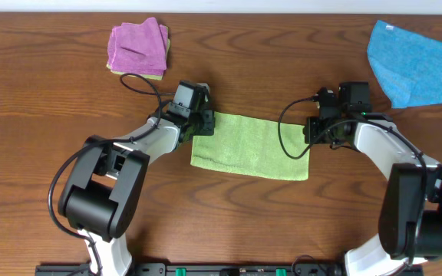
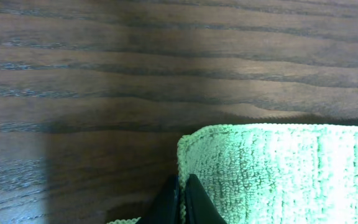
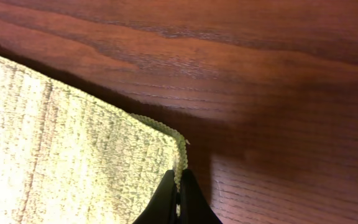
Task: Fold the cloth
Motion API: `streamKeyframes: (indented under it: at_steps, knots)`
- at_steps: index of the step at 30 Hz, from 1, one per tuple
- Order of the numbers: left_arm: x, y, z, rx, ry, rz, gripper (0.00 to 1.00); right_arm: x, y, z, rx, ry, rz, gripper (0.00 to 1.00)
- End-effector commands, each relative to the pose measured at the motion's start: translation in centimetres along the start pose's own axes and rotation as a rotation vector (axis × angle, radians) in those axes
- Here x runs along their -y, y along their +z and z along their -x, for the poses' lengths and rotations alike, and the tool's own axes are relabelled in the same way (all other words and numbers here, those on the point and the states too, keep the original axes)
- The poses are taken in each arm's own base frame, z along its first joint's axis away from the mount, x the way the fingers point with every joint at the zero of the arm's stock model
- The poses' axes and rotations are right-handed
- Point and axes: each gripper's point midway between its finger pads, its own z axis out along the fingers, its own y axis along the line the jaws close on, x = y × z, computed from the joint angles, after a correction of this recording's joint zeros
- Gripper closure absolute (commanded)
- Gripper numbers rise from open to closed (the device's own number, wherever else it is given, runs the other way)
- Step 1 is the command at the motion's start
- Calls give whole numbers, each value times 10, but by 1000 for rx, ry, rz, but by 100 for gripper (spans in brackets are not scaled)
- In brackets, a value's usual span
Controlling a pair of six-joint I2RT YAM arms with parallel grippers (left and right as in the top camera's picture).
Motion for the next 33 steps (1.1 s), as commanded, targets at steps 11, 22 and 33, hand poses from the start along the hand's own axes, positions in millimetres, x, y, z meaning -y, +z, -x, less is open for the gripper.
streamKeyframes:
  at_steps: [11,22,33]
  knots:
    - [-8,-39,19,45,-42,19,94,-25,5,-6,-27,-25,65,99]
    - [-21,-41,-26,-132,-76,78,94,-31,5,-5,-29,-37,73,99]
    - [-20,-41,-18,-105,-77,71,94,-31,-2,15,13,-51,58,98]
